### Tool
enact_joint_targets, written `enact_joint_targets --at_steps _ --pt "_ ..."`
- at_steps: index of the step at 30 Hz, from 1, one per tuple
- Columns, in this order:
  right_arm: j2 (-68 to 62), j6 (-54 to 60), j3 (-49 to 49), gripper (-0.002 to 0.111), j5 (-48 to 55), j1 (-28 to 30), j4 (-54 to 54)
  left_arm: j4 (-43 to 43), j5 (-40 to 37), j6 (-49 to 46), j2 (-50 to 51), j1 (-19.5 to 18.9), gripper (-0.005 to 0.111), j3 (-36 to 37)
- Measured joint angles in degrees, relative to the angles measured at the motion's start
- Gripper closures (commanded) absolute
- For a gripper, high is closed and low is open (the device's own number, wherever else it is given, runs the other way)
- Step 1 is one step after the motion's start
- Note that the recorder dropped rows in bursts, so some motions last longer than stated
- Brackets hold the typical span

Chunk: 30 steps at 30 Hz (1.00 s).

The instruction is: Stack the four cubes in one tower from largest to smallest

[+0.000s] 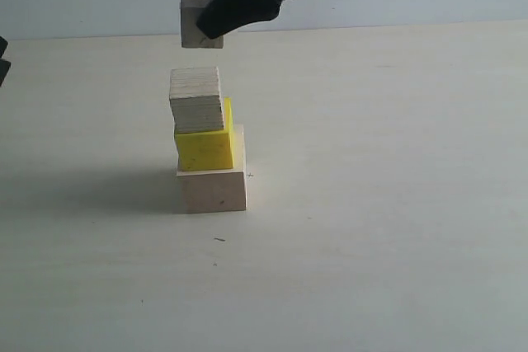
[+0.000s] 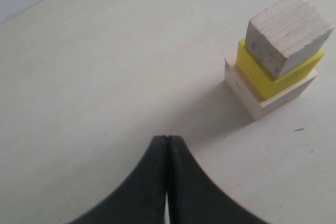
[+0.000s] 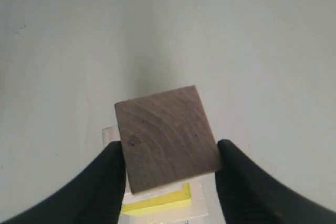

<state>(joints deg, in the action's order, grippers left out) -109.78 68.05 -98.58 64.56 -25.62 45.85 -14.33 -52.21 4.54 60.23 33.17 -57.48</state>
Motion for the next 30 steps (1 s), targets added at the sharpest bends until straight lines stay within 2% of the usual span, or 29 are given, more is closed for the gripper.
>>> enact_joint_targets --at_steps 7,30 --pt "0.33 -3.25 0.0 0.108 -0.76 -4.64 -4.01 -0.62 0.0 0.0 0.0 0.0 0.107 0.0" --pt "0.43 -8.96 0.0 0.108 -2.22 -4.98 -8.32 -1.34 0.0 0.0 0.0 0.0 0.107 0.0"
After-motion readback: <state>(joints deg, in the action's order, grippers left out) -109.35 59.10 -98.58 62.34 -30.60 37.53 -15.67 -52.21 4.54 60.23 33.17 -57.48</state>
